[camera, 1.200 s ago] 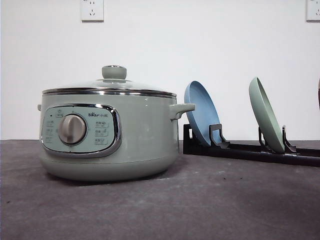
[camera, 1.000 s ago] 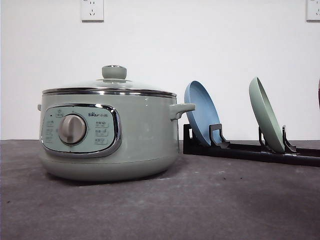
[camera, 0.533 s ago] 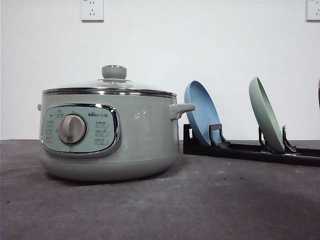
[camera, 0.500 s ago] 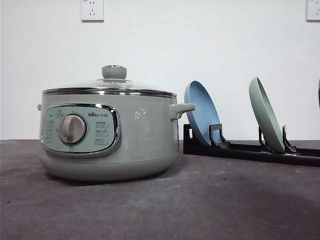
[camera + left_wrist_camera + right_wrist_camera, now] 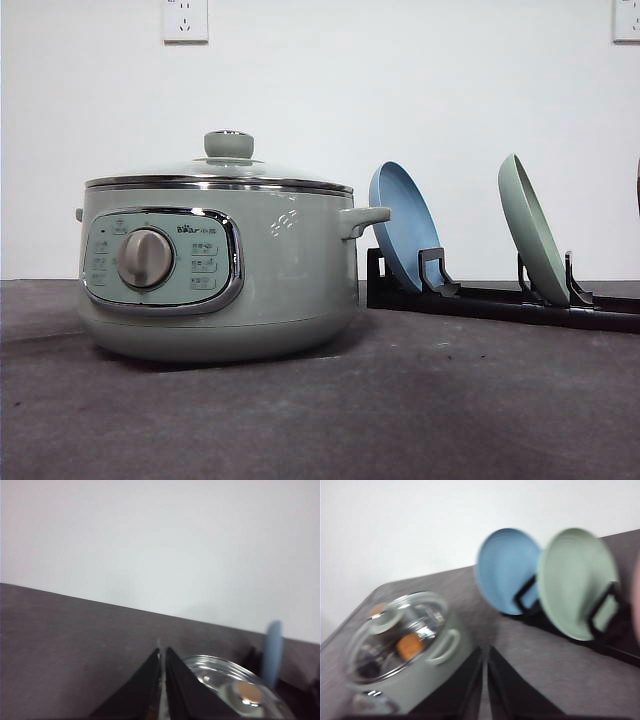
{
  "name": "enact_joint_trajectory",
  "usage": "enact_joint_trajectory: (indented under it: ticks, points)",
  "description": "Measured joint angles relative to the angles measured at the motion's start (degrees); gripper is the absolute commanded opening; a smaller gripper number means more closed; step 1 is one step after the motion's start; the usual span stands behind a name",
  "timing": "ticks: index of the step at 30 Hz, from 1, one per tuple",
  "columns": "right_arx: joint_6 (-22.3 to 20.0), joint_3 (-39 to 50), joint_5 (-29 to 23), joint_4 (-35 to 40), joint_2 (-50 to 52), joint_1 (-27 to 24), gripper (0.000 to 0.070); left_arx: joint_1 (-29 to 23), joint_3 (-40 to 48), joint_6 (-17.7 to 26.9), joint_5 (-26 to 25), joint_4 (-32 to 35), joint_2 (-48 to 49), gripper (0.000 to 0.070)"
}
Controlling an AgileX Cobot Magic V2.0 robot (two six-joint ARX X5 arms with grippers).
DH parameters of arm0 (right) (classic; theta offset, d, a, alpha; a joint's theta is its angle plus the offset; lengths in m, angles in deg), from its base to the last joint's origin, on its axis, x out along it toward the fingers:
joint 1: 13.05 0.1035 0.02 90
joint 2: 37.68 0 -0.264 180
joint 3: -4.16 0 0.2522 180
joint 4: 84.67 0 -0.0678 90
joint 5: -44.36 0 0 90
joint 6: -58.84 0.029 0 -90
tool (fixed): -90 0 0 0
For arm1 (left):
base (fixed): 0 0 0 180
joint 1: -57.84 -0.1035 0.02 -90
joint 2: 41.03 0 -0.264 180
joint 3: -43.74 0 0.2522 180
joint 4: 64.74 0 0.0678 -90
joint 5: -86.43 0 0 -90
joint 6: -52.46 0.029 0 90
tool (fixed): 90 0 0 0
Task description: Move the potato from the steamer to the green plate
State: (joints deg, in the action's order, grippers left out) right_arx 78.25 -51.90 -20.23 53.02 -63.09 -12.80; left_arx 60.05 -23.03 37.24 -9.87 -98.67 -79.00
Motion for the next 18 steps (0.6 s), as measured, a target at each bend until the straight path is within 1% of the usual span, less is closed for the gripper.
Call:
enact_joint_trajectory:
  ticks: [3, 7, 9, 13, 16, 18]
  points:
    - [-2.68, -6.09, 4.24, -3.47, -4.69, 0.0, 0.0006, 1.83, -6.14, 1.32, -2.15, -4.47, -4.2, 0.0005]
    - [-6.44, -12.66, 8.49, -8.94, -10.31, 0.22, 0.0005, 4.49, -12.71, 3.02, -6.97, -10.04, -9.01, 0.0005]
    - [-8.34, -14.91, 10.11, -11.05, -12.57, 1.25, 0.0006, 6.05, -15.62, 4.2, -9.14, -13.2, -10.7, 0.0005]
    - [-12.15, -17.83, 10.54, -14.62, -15.99, 4.93, 0.0006, 9.59, -19.93, 7.44, -12.24, -19.54, -13.16, 0.0005]
    - [-14.72, -18.67, 10.63, -15.73, -17.65, 8.17, 0.0005, 12.31, -20.46, 10.3, -14.07, -23.2, -14.07, 0.0005]
    - [-15.61, -18.67, 10.6, -15.9, -18.34, 9.88, 0.0006, 14.04, -20.46, 11.77, -14.88, -25.31, -14.33, 0.0005]
